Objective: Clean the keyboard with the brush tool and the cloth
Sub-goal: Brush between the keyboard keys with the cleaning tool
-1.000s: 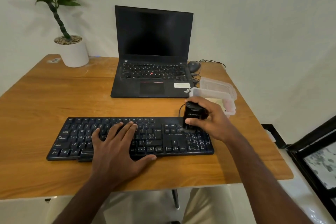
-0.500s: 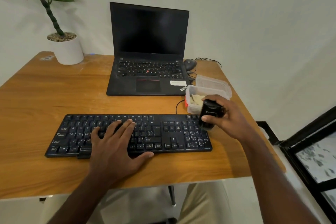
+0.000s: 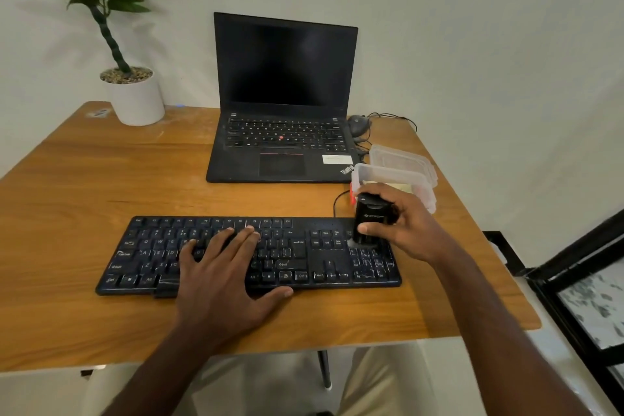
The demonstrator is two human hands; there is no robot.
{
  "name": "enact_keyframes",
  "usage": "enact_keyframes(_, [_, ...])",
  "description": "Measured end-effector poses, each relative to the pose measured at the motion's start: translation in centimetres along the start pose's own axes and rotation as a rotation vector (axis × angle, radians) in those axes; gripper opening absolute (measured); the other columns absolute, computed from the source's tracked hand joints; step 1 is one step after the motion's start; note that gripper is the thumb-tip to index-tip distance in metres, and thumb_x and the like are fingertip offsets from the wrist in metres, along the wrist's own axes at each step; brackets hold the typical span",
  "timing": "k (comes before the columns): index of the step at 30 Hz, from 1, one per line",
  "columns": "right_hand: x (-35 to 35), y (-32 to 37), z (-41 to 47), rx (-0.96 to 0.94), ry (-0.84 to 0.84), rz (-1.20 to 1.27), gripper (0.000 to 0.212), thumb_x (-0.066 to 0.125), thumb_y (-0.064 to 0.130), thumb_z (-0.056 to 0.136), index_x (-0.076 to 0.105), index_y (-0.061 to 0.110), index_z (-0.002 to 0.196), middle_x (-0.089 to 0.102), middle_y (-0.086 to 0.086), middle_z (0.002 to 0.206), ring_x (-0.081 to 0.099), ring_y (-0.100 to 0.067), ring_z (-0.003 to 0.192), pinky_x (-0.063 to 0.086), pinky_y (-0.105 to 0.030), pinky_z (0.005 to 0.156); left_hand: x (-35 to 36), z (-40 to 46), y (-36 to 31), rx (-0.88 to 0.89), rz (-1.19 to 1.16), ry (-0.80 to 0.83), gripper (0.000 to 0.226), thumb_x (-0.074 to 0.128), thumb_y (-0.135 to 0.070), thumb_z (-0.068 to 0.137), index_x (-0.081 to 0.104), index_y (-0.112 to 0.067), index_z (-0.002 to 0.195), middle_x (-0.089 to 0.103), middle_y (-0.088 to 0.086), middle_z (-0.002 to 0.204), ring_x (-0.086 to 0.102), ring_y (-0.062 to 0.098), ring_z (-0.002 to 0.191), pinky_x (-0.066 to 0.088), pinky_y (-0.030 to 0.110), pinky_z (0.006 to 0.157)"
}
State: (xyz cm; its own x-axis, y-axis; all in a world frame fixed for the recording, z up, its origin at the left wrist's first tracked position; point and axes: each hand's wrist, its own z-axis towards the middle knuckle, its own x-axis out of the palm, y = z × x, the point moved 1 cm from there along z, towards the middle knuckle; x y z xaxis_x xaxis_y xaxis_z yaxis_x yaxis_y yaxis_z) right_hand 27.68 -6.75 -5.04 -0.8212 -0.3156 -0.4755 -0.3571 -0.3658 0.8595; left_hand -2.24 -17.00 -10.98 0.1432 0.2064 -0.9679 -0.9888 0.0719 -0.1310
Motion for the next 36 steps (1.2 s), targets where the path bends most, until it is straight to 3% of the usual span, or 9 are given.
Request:
enact_keyframes(3, [-2.7, -0.6, -1.3, 0.032, -0.069, -0.097, 0.051, 0.080, 0.004, 0.081, 0.062, 0.021, 0.124, 0.064, 0.002, 0.115, 0.062, -0.005, 0.105, 0.052, -0.017, 0.082, -0.1, -0.1, 0.1, 0.005, -0.010, -0.008, 0.105, 0.033, -0.096, 0.070, 0.055, -0.020, 0.139, 0.053, -0.003, 0.145, 0.045, 0.021, 0.136, 0.028, 0.061, 0.109])
enact_keyframes(6, [-4.1, -0.9, -2.0, 0.027, -0.161, -0.103, 0.050, 0.081, 0.006, 0.080, 0.062, 0.017, 0.125, 0.064, 0.006, 0.117, 0.060, -0.007, 0.109, 0.051, -0.018, 0.086, -0.1, -0.1, 0.0, 0.005, -0.008, -0.013, 0.105, 0.032, -0.096, 0.070, 0.055, -0.019, 0.139, 0.054, -0.003, 0.144, 0.045, 0.021, 0.135, 0.028, 0.061, 0.108])
enact_keyframes(12, [0.9, -0.2, -0.5, 0.007, -0.116, 0.002, 0.052, 0.082, 0.014, 0.079, 0.062, 0.017, 0.127, 0.065, 0.005, 0.116, 0.063, -0.018, 0.109, 0.058, -0.038, 0.089, -0.1, 0.0, -0.1, 0.009, -0.016, 0.006, 0.105, 0.033, -0.095, 0.070, 0.055, -0.018, 0.138, 0.054, -0.001, 0.143, 0.046, 0.022, 0.134, 0.029, 0.062, 0.108])
enact_keyframes(17, [3.5, 0.5, 1.1, -0.013, -0.166, 0.042, 0.053, 0.083, 0.012, 0.080, 0.062, 0.023, 0.128, 0.066, 0.011, 0.113, 0.064, -0.016, 0.109, 0.057, -0.042, 0.094, -0.9, -0.3, 0.1, 0.005, -0.119, -0.077, 0.102, 0.040, -0.094, 0.069, 0.054, -0.018, 0.137, 0.058, 0.000, 0.137, 0.046, 0.021, 0.133, 0.027, 0.057, 0.112])
enact_keyframes(22, [6.5, 1.7, 1.8, -0.094, -0.242, 0.145, 0.054, 0.082, 0.008, 0.080, 0.062, 0.022, 0.128, 0.064, 0.011, 0.116, 0.064, -0.011, 0.108, 0.058, -0.027, 0.084, -3.3, -2.1, 5.6, -0.195, -0.193, -0.244, 0.102, 0.044, -0.092, 0.066, 0.052, -0.020, 0.137, 0.055, 0.004, 0.138, 0.045, 0.022, 0.131, 0.026, 0.059, 0.110])
enact_keyframes(25, [9.3, 2.7, 2.7, -0.127, -0.222, 0.153, 0.053, 0.082, 0.005, 0.080, 0.062, 0.021, 0.127, 0.063, 0.011, 0.116, 0.063, -0.005, 0.107, 0.053, -0.016, 0.081, -4.7, -3.3, 11.1, -0.429, -0.206, -0.165, 0.112, 0.039, -0.097, 0.058, 0.042, -0.026, 0.144, 0.045, 0.001, 0.147, 0.039, 0.024, 0.135, 0.025, 0.057, 0.110])
enact_keyframes(27, [11.3, 3.7, 3.6, -0.148, -0.199, 0.147, 0.054, 0.082, 0.006, 0.080, 0.061, 0.022, 0.127, 0.062, 0.016, 0.118, 0.062, -0.003, 0.108, 0.054, -0.016, 0.081, -4.4, -3.9, 13.5, -0.487, -0.276, -0.077, 0.116, 0.037, -0.100, 0.053, 0.036, -0.032, 0.147, 0.047, -0.001, 0.146, 0.042, 0.022, 0.134, 0.026, 0.054, 0.111])
enact_keyframes(33, [17.3, 6.7, 5.8, -0.136, -0.026, 0.223, 0.055, 0.080, 0.010, 0.083, 0.059, 0.028, 0.131, 0.059, 0.023, 0.117, 0.062, -0.006, 0.110, 0.058, -0.024, 0.081, -3.3, -5.6, 15.7, -0.391, -0.378, -0.092, 0.107, 0.045, -0.100, 0.052, 0.049, -0.036, 0.138, 0.058, -0.012, 0.128, 0.048, 0.007, 0.119, 0.022, 0.038, 0.107])
enact_keyframes(36, [19.8, 8.3, 6.8, -0.143, 0.041, 0.204, 0.054, 0.080, 0.014, 0.084, 0.058, 0.030, 0.130, 0.060, 0.022, 0.115, 0.062, -0.004, 0.108, 0.058, -0.023, 0.078, -3.8, -5.6, 16.1, -0.323, -0.429, -0.121, 0.100, 0.050, -0.098, 0.052, 0.050, -0.042, 0.135, 0.052, -0.026, 0.116, 0.045, -0.001, 0.112, 0.022, 0.036, 0.104])
